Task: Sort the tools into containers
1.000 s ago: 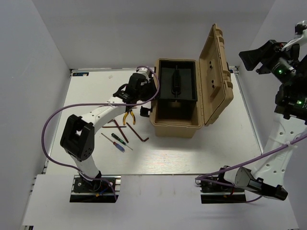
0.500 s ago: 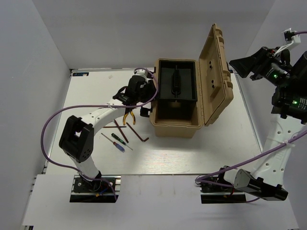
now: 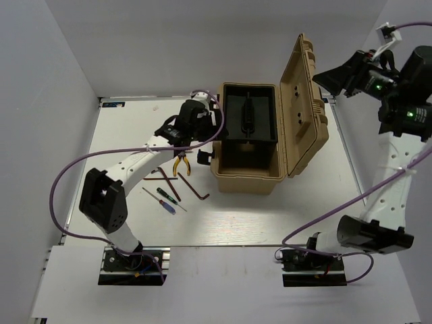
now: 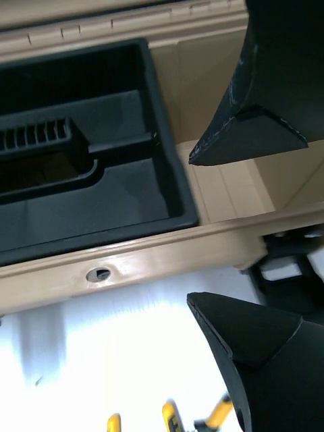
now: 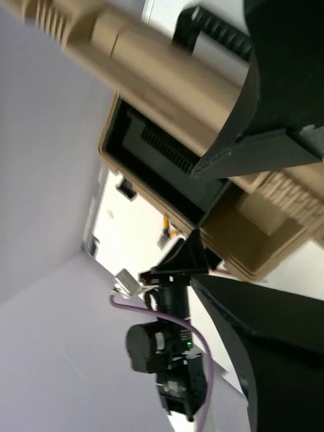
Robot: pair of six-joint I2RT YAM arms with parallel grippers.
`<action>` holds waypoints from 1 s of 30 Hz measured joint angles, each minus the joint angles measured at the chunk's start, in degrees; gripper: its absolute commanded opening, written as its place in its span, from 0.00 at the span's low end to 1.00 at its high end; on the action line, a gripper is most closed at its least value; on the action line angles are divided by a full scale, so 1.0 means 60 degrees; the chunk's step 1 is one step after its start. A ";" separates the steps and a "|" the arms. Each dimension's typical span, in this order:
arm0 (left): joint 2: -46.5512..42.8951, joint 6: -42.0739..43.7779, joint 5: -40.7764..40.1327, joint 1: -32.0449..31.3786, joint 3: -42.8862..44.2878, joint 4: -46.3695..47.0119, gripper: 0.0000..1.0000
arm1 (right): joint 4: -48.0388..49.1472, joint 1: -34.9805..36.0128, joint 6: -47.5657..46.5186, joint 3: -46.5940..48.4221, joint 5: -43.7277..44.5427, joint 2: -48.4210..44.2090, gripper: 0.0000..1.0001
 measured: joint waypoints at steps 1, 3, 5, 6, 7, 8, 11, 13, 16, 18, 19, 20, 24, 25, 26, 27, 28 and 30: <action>-0.0171 0.0066 -0.0036 -0.0004 0.0000 -0.0109 0.86 | 0.0000 0.0211 -0.0015 0.0131 -0.0149 0.0208 0.62; -0.0630 0.0248 -0.0237 0.0018 0.0000 -0.0339 0.86 | 0.0011 0.0841 -0.0084 0.0259 -0.0408 0.0492 0.56; -0.1228 0.0444 -0.0601 0.0047 -0.0058 -0.0474 0.86 | 0.0004 0.1705 -0.0284 0.0288 -0.0612 0.0641 0.49; -0.1647 0.0535 -0.0892 0.0069 -0.0157 -0.0495 0.86 | -0.0040 0.2215 -0.0441 0.0288 -0.0652 0.0674 0.46; -0.2029 0.0601 -0.1133 0.0106 -0.0288 -0.0503 0.86 | -0.0102 0.2827 -0.0652 0.0288 -0.0565 0.0681 0.44; -0.2463 0.0659 -0.1435 0.0142 -0.0477 -0.0514 0.86 | -0.0193 0.3395 -0.0914 0.0288 -0.0510 0.0681 0.42; -0.3625 0.0761 -0.2357 0.0302 -0.1038 -0.0659 0.86 | -0.0736 0.5158 -0.1912 0.0284 0.0080 0.0696 0.36; -0.4127 0.0780 -0.3002 0.0455 -0.1355 -0.0827 0.86 | -0.1151 0.6415 -0.2736 0.0255 0.1042 0.0801 0.29; -0.4601 0.0634 -0.3978 0.0725 -0.2044 -0.1093 0.76 | -0.1636 0.8043 -0.3570 0.0138 0.2750 0.1184 0.10; -0.4911 0.0364 -0.4488 0.0900 -0.2805 -0.1333 0.53 | -0.1912 0.8845 -0.3942 0.0069 0.3869 0.1687 0.00; -0.5067 0.0233 -0.4688 0.1027 -0.3231 -0.1443 0.44 | -0.1989 0.9209 -0.4084 0.0036 0.4481 0.2022 0.00; -0.5187 0.0113 -0.4845 0.1122 -0.3603 -0.1650 0.37 | -0.2022 0.9490 -0.4193 -0.0040 0.5002 0.2375 0.00; -0.5610 -0.0433 -0.5238 0.1475 -0.4543 -0.2634 0.29 | -0.2408 1.0353 -0.4528 -0.0233 0.6397 0.3905 0.10; -0.5774 -0.0561 -0.5319 0.1523 -0.4612 -0.2885 0.35 | -0.2503 1.0510 -0.4597 -0.0251 0.6572 0.4175 0.22; -0.6014 -0.0703 -0.5399 0.1552 -0.4656 -0.3129 0.43 | -0.2619 1.0663 -0.4728 -0.0255 0.6743 0.4437 0.25; -0.6335 -0.0790 -0.5482 0.1570 -0.4670 -0.3359 0.55 | -0.2674 1.0845 -0.4790 -0.0302 0.6892 0.4634 0.27; -0.6772 -0.0896 -0.5584 0.1585 -0.4685 -0.3537 0.58 | -0.2685 1.1001 -0.4867 -0.0386 0.7034 0.4739 0.30; -0.7861 -0.1082 -0.5759 0.1592 -0.4699 -0.3821 0.67 | -0.2692 1.1391 -0.5027 -0.0627 0.7224 0.4889 0.31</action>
